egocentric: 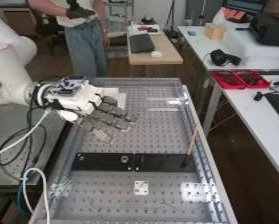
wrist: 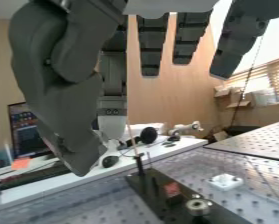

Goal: Grab the larger nut and place it in the white container

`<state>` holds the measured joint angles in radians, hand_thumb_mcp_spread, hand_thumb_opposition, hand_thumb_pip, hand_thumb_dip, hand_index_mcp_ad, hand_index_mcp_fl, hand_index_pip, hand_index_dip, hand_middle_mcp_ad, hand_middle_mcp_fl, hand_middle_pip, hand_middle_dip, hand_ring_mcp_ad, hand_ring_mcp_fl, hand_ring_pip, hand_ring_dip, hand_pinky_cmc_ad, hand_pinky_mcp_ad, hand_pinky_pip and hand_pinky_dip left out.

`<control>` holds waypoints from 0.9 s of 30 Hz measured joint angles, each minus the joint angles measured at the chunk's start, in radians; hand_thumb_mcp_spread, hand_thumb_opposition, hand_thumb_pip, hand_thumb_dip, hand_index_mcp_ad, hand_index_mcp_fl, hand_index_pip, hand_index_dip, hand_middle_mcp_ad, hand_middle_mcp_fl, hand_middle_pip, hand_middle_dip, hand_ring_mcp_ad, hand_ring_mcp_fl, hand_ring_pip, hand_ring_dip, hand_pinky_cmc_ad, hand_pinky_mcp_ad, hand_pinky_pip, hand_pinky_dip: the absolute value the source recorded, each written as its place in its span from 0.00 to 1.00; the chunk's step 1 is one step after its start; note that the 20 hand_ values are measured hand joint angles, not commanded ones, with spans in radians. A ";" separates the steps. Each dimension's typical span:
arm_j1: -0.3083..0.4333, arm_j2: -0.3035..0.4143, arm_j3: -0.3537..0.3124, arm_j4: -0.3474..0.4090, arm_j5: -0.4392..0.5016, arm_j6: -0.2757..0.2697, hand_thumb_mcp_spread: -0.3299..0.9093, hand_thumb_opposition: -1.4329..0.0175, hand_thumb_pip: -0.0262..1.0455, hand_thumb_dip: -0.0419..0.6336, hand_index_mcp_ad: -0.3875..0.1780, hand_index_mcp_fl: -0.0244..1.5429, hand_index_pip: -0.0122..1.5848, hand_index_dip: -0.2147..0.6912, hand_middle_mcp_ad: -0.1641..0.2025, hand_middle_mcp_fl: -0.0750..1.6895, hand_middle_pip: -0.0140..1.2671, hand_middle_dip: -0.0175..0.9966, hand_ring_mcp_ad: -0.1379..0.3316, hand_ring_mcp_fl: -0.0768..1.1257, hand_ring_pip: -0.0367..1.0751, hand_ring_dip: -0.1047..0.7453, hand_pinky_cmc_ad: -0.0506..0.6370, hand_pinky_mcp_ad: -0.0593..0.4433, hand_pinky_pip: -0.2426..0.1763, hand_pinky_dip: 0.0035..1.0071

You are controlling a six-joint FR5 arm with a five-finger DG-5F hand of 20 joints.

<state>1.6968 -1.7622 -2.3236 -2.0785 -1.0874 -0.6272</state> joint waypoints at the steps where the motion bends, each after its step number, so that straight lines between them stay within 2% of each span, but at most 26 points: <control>1: 0.010 0.010 -0.001 -0.011 -0.010 0.002 0.57 0.29 0.55 0.36 0.47 0.35 0.94 0.27 0.61 0.11 0.12 0.27 0.56 0.08 0.11 0.29 0.56 0.70 0.48 0.34; 9: 0.131 0.091 -0.015 -0.169 -0.154 0.072 0.57 0.29 0.55 0.36 0.47 0.35 0.94 0.28 0.61 0.12 0.12 0.27 0.56 0.08 0.11 0.29 0.56 0.70 0.48 0.33; 11: 0.154 0.102 -0.015 -0.207 -0.186 0.088 0.57 0.29 0.55 0.36 0.47 0.35 0.94 0.28 0.61 0.12 0.12 0.27 0.56 0.08 0.11 0.29 0.56 0.71 0.48 0.32; 12: 0.167 0.107 -0.015 -0.228 -0.203 0.095 0.57 0.29 0.55 0.36 0.47 0.35 0.94 0.27 0.61 0.12 0.12 0.27 0.56 0.08 0.11 0.29 0.56 0.71 0.52 0.32; 17: 0.223 0.122 -0.015 -0.296 -0.257 0.122 0.57 0.29 0.55 0.36 0.47 0.35 0.94 0.29 0.61 0.12 0.12 0.27 0.55 0.08 0.11 0.29 0.56 0.71 0.52 0.30; 22: 0.261 0.116 -0.012 -0.320 -0.266 0.133 0.57 0.29 0.55 0.36 0.47 0.35 0.94 0.29 0.60 0.12 0.12 0.27 0.54 0.08 0.11 0.29 0.56 0.70 0.52 0.28; 27: 0.289 0.090 -0.004 -0.335 -0.216 0.132 0.57 0.29 0.55 0.36 0.46 0.32 0.94 0.29 0.60 0.12 0.12 0.27 0.54 0.08 0.11 0.29 0.56 0.70 0.51 0.28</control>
<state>1.9857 -1.6718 -2.3274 -2.4134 -1.3031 -0.4957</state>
